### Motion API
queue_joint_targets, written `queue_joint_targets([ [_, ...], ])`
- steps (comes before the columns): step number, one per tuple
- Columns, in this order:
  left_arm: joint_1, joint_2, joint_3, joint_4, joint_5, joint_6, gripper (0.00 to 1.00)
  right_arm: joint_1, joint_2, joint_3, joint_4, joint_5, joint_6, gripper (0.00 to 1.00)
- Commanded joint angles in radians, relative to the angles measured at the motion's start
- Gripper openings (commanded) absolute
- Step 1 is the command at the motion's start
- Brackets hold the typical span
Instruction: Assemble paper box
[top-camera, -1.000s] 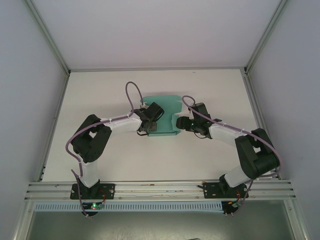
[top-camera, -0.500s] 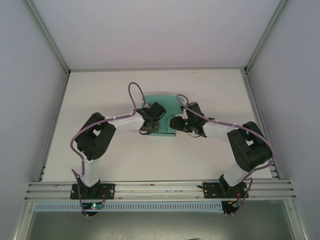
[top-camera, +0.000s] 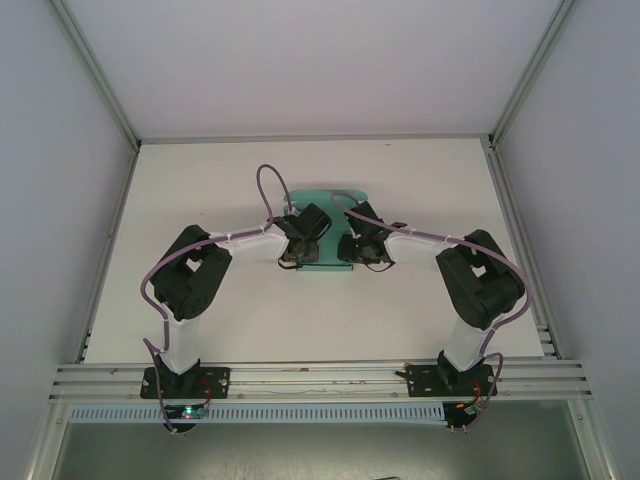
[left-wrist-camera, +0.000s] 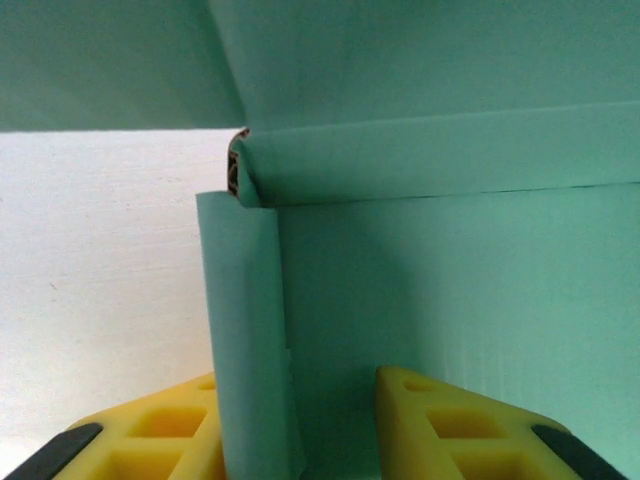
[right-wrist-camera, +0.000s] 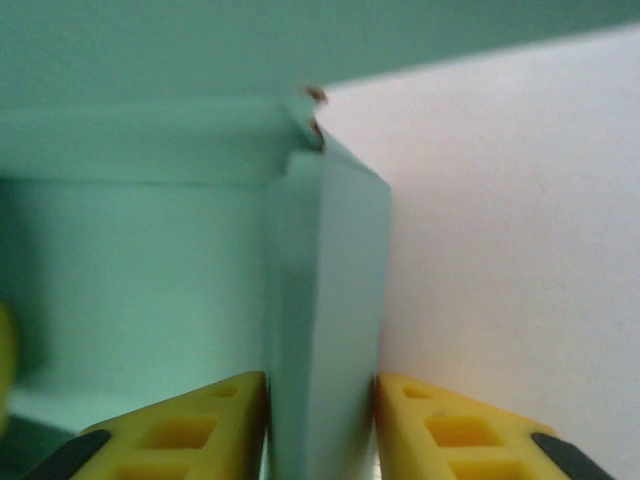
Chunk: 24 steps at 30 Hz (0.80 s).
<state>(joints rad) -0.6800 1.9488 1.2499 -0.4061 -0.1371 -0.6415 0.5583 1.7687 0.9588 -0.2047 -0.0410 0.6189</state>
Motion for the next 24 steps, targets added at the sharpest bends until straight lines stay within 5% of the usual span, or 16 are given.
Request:
queue_joint_targets([
  [1,-0.007,-0.003,0.014,0.027,0.010,-0.015,0.35,0.015,0.031,0.029,-0.136,0.088,-0.010,0.25],
  [7,-0.006,-0.020,0.009,0.035,0.024,-0.012,0.35,0.026,0.045,0.050,-0.145,0.135,-0.015,0.00],
  [11,-0.007,-0.068,0.008,0.038,0.048,0.008,0.38,0.036,0.024,0.048,-0.116,0.194,-0.047,0.00],
  [13,-0.006,-0.119,0.007,0.046,0.078,0.025,0.48,0.037,-0.003,0.044,-0.079,0.221,-0.091,0.00],
  [19,-0.006,-0.377,-0.044,0.104,0.141,0.132,0.99,-0.015,-0.127,0.051,0.030,0.185,-0.205,0.00],
  [24,0.013,-0.645,-0.153,0.086,-0.018,0.124,1.00,-0.117,-0.260,-0.013,0.217,-0.033,-0.214,0.00],
])
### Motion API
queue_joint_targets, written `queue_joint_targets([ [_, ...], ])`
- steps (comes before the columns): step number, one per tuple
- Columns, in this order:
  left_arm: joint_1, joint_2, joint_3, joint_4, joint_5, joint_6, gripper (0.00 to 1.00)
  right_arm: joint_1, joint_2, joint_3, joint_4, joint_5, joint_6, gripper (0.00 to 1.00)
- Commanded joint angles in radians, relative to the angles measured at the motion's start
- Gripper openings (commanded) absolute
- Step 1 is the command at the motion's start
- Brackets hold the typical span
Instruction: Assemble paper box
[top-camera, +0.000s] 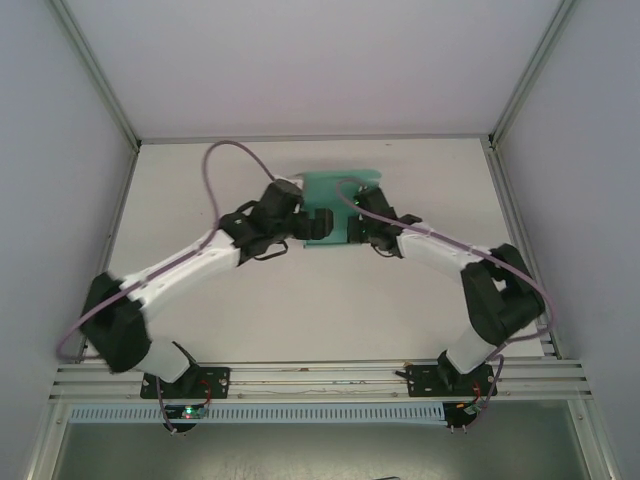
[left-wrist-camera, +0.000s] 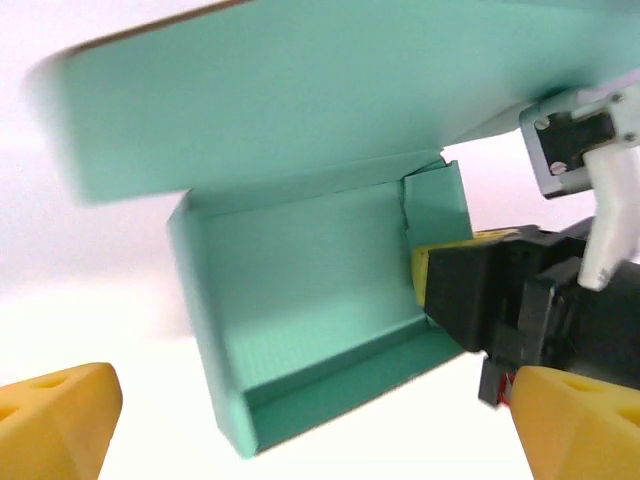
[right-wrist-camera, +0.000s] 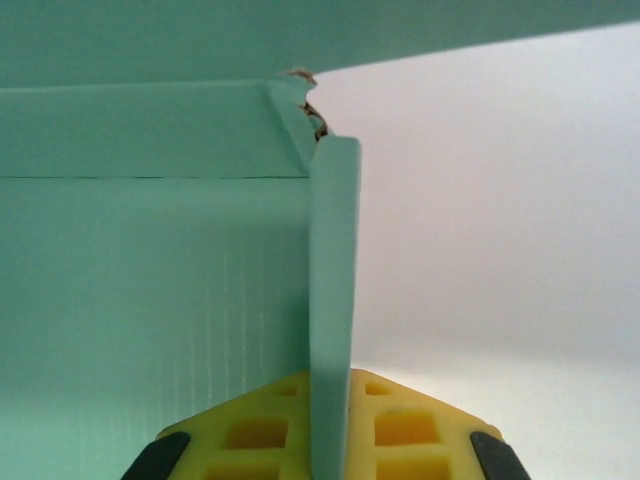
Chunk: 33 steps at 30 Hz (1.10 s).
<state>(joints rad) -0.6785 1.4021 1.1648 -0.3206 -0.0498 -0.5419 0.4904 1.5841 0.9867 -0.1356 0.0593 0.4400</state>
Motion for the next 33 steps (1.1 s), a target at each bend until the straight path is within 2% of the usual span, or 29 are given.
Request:
queue_joint_targets([
  [1,0.022,-0.151,-0.103,-0.002,-0.157,0.011,1.00,-0.072,-0.099,-0.059,0.198,-0.199,-0.025,0.00],
  [4,0.091,-0.294,-0.220,0.006,-0.258,-0.025,1.00,-0.098,-0.151,-0.095,0.336,-0.397,-0.021,0.00],
  [6,0.184,-0.350,-0.282,0.005,-0.233,-0.087,1.00,-0.076,-0.170,-0.090,0.383,-0.505,-0.046,0.00],
  [8,0.260,-0.374,-0.359,0.090,-0.120,-0.091,1.00,-0.048,-0.177,-0.082,0.422,-0.577,-0.047,0.00],
  [11,0.278,-0.346,-0.436,0.311,0.157,0.030,1.00,-0.010,-0.185,-0.085,0.483,-0.623,-0.033,0.00],
  [13,0.278,-0.296,-0.442,0.414,0.261,0.036,1.00,0.017,-0.178,-0.090,0.530,-0.652,-0.040,0.00],
  [18,0.277,-0.193,-0.430,0.612,0.414,0.049,1.00,0.061,-0.135,-0.076,0.565,-0.727,-0.073,0.00],
  [21,0.278,-0.158,-0.435,0.732,0.483,0.052,1.00,0.073,-0.108,-0.069,0.554,-0.713,-0.072,0.00],
  [25,0.278,-0.127,-0.386,0.739,0.568,0.082,1.00,0.121,-0.094,-0.033,0.456,-0.648,-0.175,0.00],
  [29,0.276,-0.095,-0.355,0.799,0.681,0.100,1.00,0.185,-0.055,0.043,0.277,-0.421,-0.245,0.00],
  [33,0.270,-0.072,-0.326,0.858,0.730,0.096,1.00,0.220,0.004,0.108,0.175,-0.162,-0.163,0.00],
])
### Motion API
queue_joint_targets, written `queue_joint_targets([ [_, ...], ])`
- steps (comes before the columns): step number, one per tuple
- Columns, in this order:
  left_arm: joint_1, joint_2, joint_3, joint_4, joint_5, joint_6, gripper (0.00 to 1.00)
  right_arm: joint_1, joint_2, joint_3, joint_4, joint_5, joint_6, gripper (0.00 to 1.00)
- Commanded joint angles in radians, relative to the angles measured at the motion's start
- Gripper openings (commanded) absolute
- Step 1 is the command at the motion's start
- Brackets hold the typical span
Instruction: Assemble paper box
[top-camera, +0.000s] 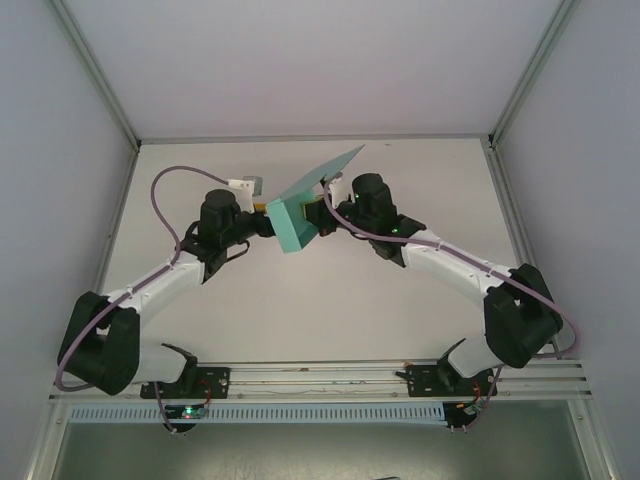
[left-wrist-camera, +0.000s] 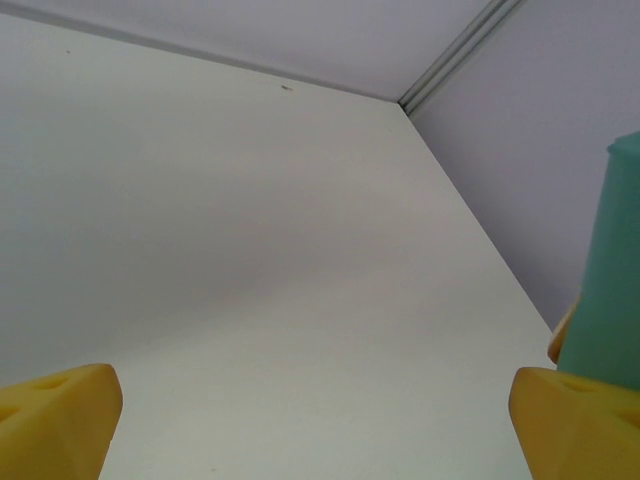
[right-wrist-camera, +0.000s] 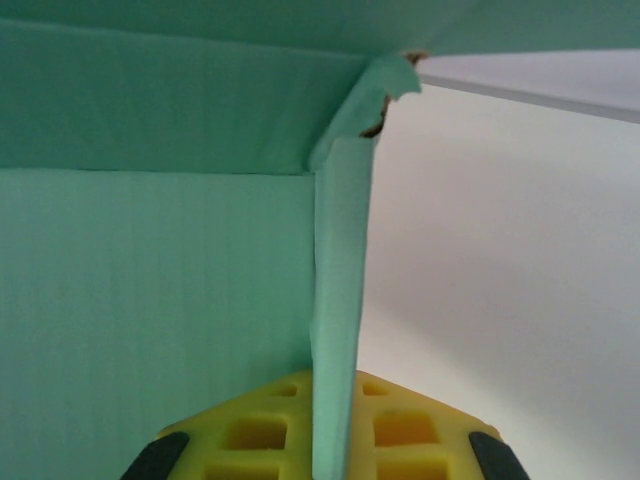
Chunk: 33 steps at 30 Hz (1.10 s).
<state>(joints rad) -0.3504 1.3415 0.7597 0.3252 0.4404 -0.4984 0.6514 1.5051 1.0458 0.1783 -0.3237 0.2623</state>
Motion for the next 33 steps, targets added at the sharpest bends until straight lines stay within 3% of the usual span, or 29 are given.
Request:
queue_joint_targets([
  [1,-0.062,-0.007,0.092,0.210,0.244,0.058,1.00,0.071,0.099,0.063,-0.152,0.263,0.023,0.00],
  [6,-0.089,0.013,0.148,0.157,0.254,0.104,1.00,0.152,0.213,0.190,-0.301,0.610,0.075,0.00],
  [9,-0.096,0.011,0.151,0.144,0.251,0.128,1.00,0.157,0.268,0.268,-0.408,0.674,0.101,0.00],
  [16,-0.101,0.002,0.130,0.139,0.227,0.126,1.00,0.162,0.259,0.266,-0.427,0.782,0.053,0.00],
  [18,-0.101,-0.011,0.121,0.100,0.170,0.140,1.00,0.151,0.222,0.240,-0.395,0.750,0.045,0.00],
  [21,-0.100,-0.044,0.099,-0.018,0.016,0.159,1.00,0.093,0.135,0.165,-0.312,0.576,0.090,0.00],
  [27,-0.082,-0.118,-0.013,-0.219,-0.368,0.135,1.00,-0.020,-0.018,0.058,-0.281,0.339,0.154,0.00],
  [33,-0.047,-0.186,-0.048,-0.400,-0.545,0.095,1.00,-0.053,-0.058,0.018,-0.388,0.357,0.153,0.00],
])
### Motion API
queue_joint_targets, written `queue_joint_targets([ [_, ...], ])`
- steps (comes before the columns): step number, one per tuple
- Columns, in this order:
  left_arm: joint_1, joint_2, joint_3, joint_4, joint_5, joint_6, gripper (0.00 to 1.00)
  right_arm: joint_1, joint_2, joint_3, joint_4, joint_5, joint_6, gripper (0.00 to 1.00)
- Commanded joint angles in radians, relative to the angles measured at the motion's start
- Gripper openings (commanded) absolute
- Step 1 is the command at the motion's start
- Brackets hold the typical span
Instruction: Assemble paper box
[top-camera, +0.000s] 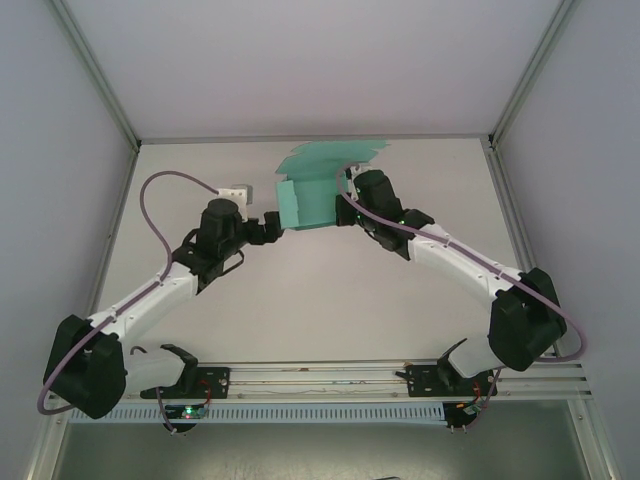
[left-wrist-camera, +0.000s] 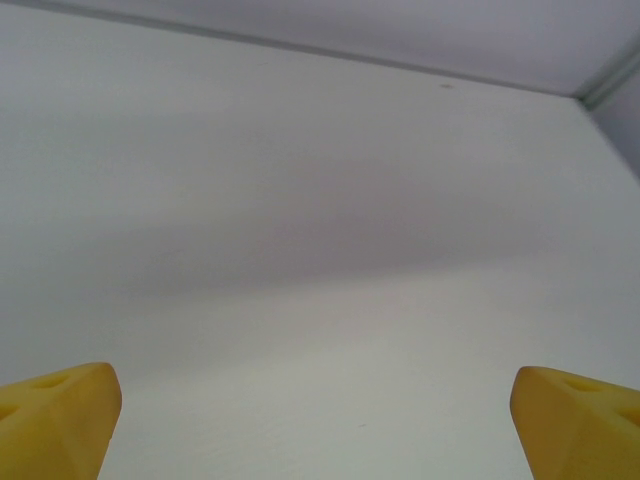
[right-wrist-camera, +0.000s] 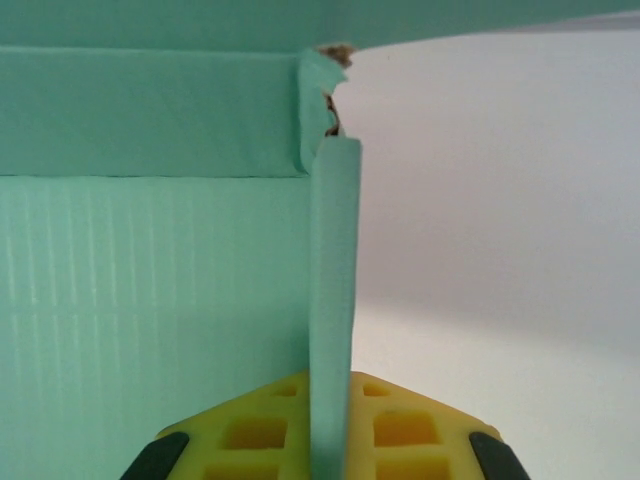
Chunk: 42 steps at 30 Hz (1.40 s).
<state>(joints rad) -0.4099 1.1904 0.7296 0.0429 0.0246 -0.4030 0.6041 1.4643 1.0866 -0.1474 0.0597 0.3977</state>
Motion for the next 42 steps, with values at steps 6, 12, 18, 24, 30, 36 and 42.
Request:
queue_joint_targets([
  [6,0.014,-0.139,-0.074,-0.170,-0.150,-0.003,1.00,-0.016,0.006,-0.066,-0.059,-0.008,0.062,0.00],
  [12,0.014,-0.238,-0.104,-0.217,-0.142,-0.042,1.00,-0.019,0.084,-0.053,-0.076,0.002,0.065,0.00],
  [18,0.014,-0.285,-0.113,-0.230,-0.115,-0.068,1.00,0.029,0.254,0.014,-0.211,0.123,0.079,0.00],
  [24,0.014,-0.261,-0.106,-0.244,-0.088,-0.082,1.00,0.071,0.409,0.100,-0.336,0.208,0.106,0.00],
  [30,0.014,-0.219,-0.094,-0.251,-0.070,-0.089,1.00,0.073,0.402,0.099,-0.327,0.185,0.105,0.30],
  [36,0.015,-0.176,-0.084,-0.274,-0.052,-0.096,1.00,0.071,0.317,0.085,-0.303,0.191,0.092,0.42],
  [42,0.014,-0.127,-0.097,-0.246,-0.012,-0.122,1.00,0.059,0.256,0.046,-0.243,0.145,0.083,0.47],
])
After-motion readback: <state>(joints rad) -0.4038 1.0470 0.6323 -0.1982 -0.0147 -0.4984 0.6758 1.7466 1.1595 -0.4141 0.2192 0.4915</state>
